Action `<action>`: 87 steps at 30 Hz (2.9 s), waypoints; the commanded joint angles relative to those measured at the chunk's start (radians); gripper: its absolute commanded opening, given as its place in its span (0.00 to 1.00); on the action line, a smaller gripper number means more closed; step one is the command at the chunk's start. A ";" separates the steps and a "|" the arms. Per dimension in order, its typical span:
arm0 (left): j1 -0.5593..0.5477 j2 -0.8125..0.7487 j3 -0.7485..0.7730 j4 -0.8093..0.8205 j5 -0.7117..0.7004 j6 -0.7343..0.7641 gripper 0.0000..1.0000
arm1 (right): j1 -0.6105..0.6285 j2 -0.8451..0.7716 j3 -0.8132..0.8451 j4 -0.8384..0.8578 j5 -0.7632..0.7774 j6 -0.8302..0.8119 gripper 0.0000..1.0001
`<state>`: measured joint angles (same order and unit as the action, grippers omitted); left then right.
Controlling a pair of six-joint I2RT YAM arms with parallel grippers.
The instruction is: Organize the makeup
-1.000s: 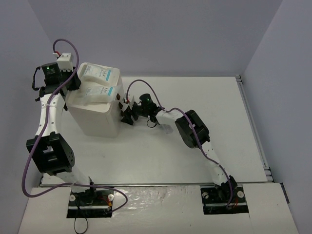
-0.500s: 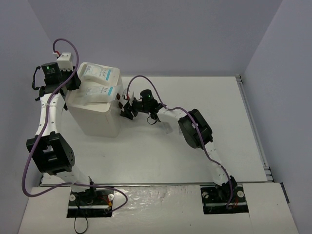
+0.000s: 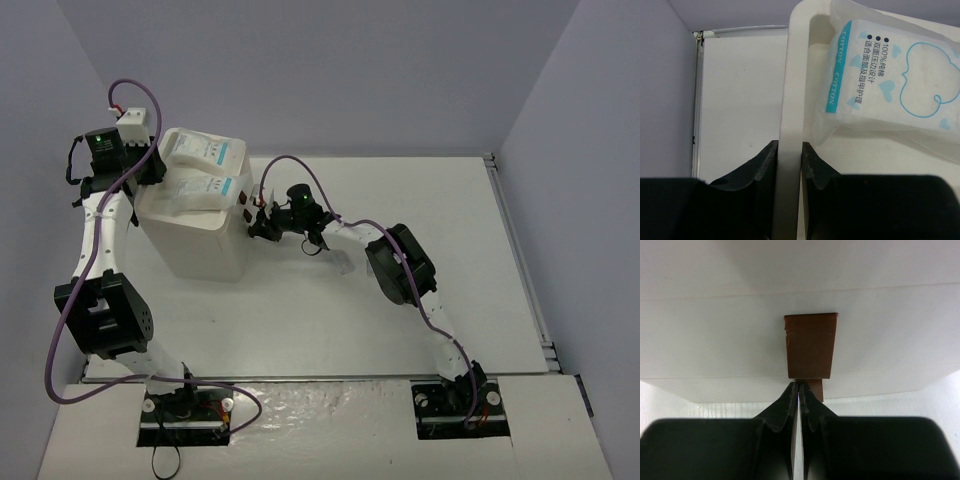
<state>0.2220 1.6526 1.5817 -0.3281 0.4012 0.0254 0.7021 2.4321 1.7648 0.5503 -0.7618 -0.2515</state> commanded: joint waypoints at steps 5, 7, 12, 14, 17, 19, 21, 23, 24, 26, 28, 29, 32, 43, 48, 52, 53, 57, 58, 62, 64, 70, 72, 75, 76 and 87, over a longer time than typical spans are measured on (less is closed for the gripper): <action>-0.057 0.072 -0.027 -0.079 0.084 -0.102 0.00 | -0.035 -0.145 -0.064 0.046 0.008 -0.042 0.00; -0.056 0.075 -0.026 -0.079 0.081 -0.103 0.00 | -0.054 -0.184 -0.114 0.034 0.017 -0.061 0.00; -0.056 0.082 -0.023 -0.080 0.077 -0.104 0.00 | -0.086 -0.249 -0.191 -0.023 0.026 -0.118 0.00; -0.056 0.081 -0.024 -0.078 0.082 -0.106 0.00 | -0.091 -0.249 -0.199 -0.025 0.012 -0.123 0.05; -0.056 0.080 -0.028 -0.074 0.087 -0.109 0.00 | -0.092 -0.228 -0.167 -0.049 -0.014 -0.132 0.23; -0.056 0.079 -0.028 -0.075 0.086 -0.108 0.00 | -0.086 -0.192 -0.112 -0.078 -0.045 -0.136 0.37; -0.058 0.076 -0.028 -0.077 0.084 -0.107 0.00 | -0.077 -0.160 -0.076 -0.088 -0.057 -0.138 0.45; -0.058 0.078 -0.029 -0.077 0.082 -0.108 0.00 | -0.065 -0.138 -0.045 -0.093 -0.073 -0.140 0.49; -0.058 0.078 -0.028 -0.077 0.082 -0.108 0.00 | -0.059 -0.129 -0.028 -0.093 -0.080 -0.140 0.52; -0.058 0.078 -0.029 -0.077 0.082 -0.108 0.00 | -0.051 -0.107 -0.011 -0.090 -0.082 -0.140 0.55; -0.059 0.078 -0.029 -0.077 0.082 -0.108 0.00 | -0.039 -0.084 0.020 -0.089 -0.088 -0.140 0.56; -0.059 0.078 -0.029 -0.077 0.083 -0.107 0.00 | -0.035 -0.072 0.040 -0.093 -0.092 -0.137 0.56; -0.059 0.078 -0.028 -0.079 0.084 -0.106 0.00 | -0.024 -0.040 0.083 -0.101 -0.099 -0.136 0.57; -0.065 0.080 -0.027 -0.083 0.085 -0.101 0.00 | -0.011 0.024 0.134 -0.068 -0.113 -0.114 0.52; -0.067 0.080 -0.028 -0.087 0.084 -0.099 0.00 | -0.008 0.029 0.138 -0.040 -0.114 -0.103 0.46; -0.067 0.081 -0.026 -0.088 0.082 -0.099 0.00 | -0.006 0.027 0.140 -0.028 -0.112 -0.100 0.36; -0.067 0.081 -0.026 -0.088 0.082 -0.099 0.00 | -0.005 0.025 0.139 -0.025 -0.109 -0.100 0.32; -0.067 0.084 -0.026 -0.089 0.082 -0.099 0.00 | -0.004 0.013 0.124 0.007 -0.091 -0.085 0.11; -0.066 0.084 -0.025 -0.089 0.082 -0.100 0.00 | -0.004 0.007 0.116 0.019 -0.086 -0.081 0.08; -0.066 0.082 -0.026 -0.091 0.076 -0.095 0.00 | -0.008 -0.021 0.081 0.034 -0.067 -0.079 0.00; -0.065 0.081 -0.024 -0.096 0.071 -0.090 0.00 | -0.016 -0.048 0.041 0.026 -0.055 -0.085 0.00; -0.062 0.084 -0.020 -0.103 0.061 -0.084 0.00 | -0.069 -0.189 -0.182 0.011 -0.007 -0.108 0.00; -0.062 0.085 -0.020 -0.101 0.062 -0.085 0.00 | -0.085 -0.247 -0.265 0.006 0.016 -0.107 0.00; -0.062 0.087 -0.020 -0.098 0.062 -0.087 0.00 | -0.131 -0.342 -0.361 -0.021 0.044 -0.115 0.00; -0.062 0.087 -0.020 -0.098 0.062 -0.088 0.00 | -0.142 -0.358 -0.385 -0.024 0.042 -0.115 0.00; -0.062 0.090 -0.018 -0.082 0.072 -0.111 0.00 | -0.189 -0.435 -0.473 -0.141 0.074 -0.136 0.23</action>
<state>0.1955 1.6719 1.6034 -0.3318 0.3996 0.0119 0.5179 2.0901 1.2868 0.4499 -0.7202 -0.3784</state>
